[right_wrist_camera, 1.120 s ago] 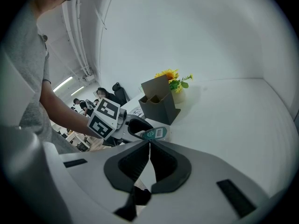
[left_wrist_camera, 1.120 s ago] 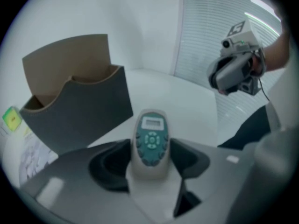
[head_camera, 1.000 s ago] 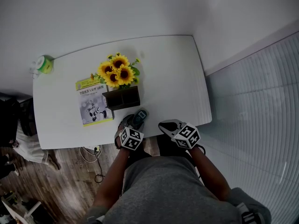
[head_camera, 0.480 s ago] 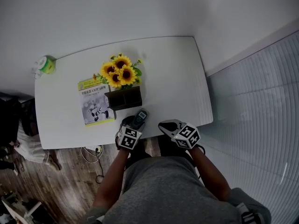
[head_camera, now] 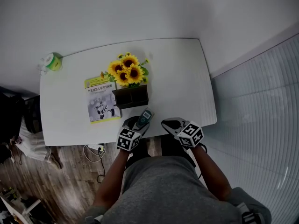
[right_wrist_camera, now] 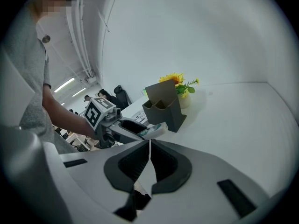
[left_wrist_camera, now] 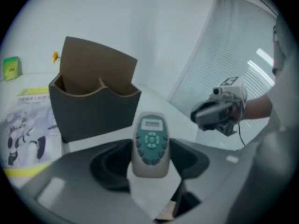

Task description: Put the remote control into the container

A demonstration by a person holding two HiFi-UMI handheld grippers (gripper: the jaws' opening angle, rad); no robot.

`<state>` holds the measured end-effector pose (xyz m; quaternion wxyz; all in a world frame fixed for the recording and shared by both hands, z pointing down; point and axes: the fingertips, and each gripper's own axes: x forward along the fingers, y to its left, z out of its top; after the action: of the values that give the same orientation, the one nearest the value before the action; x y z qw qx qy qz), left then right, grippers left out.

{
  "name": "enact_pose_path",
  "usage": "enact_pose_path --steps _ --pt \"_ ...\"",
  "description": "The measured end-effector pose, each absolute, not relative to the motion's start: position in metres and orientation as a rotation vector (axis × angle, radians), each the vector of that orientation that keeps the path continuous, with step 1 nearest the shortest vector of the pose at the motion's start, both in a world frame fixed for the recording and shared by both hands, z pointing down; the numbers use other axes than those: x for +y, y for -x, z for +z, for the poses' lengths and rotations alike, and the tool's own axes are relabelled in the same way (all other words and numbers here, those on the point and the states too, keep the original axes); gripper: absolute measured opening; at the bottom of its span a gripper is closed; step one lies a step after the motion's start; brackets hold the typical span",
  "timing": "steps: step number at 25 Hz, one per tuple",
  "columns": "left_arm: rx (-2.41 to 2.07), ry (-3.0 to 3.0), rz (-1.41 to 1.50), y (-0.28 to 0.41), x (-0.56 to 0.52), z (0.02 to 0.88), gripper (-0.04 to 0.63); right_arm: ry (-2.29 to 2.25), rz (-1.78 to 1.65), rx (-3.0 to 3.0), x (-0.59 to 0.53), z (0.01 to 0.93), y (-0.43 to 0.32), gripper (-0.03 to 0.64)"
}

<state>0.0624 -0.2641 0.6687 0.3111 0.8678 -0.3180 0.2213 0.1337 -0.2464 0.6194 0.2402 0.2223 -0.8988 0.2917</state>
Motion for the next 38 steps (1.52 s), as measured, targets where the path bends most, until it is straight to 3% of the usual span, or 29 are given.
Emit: enact_pose_path --steps 16,19,23,38 --pt "-0.520 -2.361 0.054 -0.043 -0.234 0.592 0.252 -0.558 0.936 -2.706 -0.219 0.570 -0.097 0.021" --pt "-0.457 -2.365 -0.031 -0.034 -0.227 0.575 0.252 -0.490 1.090 -2.827 -0.212 0.547 -0.083 0.183" --pt "-0.378 -2.371 -0.117 -0.022 -0.218 0.560 0.252 -0.414 1.239 -2.956 -0.210 0.523 -0.065 0.258" --pt "-0.086 -2.370 -0.313 -0.018 -0.190 0.515 0.252 -0.180 1.281 -3.092 -0.214 0.481 -0.034 0.285"
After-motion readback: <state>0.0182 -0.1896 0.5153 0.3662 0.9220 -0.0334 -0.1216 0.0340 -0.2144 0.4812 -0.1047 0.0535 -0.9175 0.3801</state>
